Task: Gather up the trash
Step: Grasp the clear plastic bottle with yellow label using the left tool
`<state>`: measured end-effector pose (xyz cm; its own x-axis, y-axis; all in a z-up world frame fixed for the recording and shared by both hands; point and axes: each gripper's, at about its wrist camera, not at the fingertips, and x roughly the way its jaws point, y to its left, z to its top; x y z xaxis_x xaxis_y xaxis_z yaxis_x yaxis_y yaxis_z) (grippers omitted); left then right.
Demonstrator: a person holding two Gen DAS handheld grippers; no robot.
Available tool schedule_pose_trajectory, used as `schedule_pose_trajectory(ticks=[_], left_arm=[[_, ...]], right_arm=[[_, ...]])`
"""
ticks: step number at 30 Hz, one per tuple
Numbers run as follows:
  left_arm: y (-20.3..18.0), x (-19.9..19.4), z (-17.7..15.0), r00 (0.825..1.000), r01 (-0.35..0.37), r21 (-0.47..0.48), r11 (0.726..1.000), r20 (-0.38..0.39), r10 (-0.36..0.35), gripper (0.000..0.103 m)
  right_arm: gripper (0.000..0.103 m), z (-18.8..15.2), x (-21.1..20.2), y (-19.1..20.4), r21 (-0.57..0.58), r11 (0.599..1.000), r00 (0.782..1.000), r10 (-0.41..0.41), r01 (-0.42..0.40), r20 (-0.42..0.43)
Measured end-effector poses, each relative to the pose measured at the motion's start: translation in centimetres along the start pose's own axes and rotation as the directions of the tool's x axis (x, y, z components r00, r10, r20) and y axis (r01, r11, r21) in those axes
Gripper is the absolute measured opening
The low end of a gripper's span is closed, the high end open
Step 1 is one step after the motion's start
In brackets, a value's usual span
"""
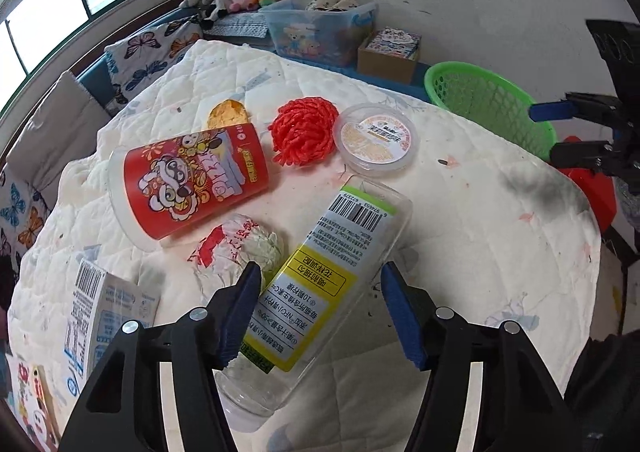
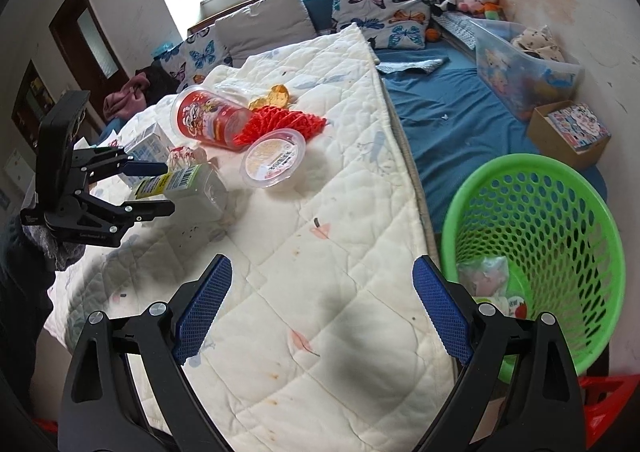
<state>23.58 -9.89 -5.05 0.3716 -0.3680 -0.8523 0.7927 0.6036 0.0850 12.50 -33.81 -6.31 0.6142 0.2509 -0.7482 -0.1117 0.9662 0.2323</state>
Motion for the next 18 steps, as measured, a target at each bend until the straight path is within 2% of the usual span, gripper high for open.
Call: schedule_pose_trajectory(ticks=[5,9,13,18], left_arm=[[-0.5,0.5,0.1,1.0,0.014,0.077,0.997,-0.028,-0.012,0.059],[-0.5,1.1,0.3,0.999,0.021,0.104,0.994,-0.049,-0.016,0.06],[-0.5,1.5,0.2,0.999,0.022,0.113,0.993,-0.05,-0.017,0.059],[-0.8,1.2,-0.1,1.0,0.011,0.087,0.996,-0.027,-0.009,0.053]], right_arm=[[0.091,0.5,1.3,0.5,-0.013,1.0,1.0,0.003,-0.004,-0.02],[0.091,1.0,2.0,1.2,-0.033,0.999,1.0,0.008,-0.009,-0.028],[0.091,1.7,2.9,1.7,-0.052,0.999,0.999,0.012,-0.014,-0.031],[0.091,2.6,3.9,2.0,-0.052,0.998,0.999,0.023,-0.025,-0.033]])
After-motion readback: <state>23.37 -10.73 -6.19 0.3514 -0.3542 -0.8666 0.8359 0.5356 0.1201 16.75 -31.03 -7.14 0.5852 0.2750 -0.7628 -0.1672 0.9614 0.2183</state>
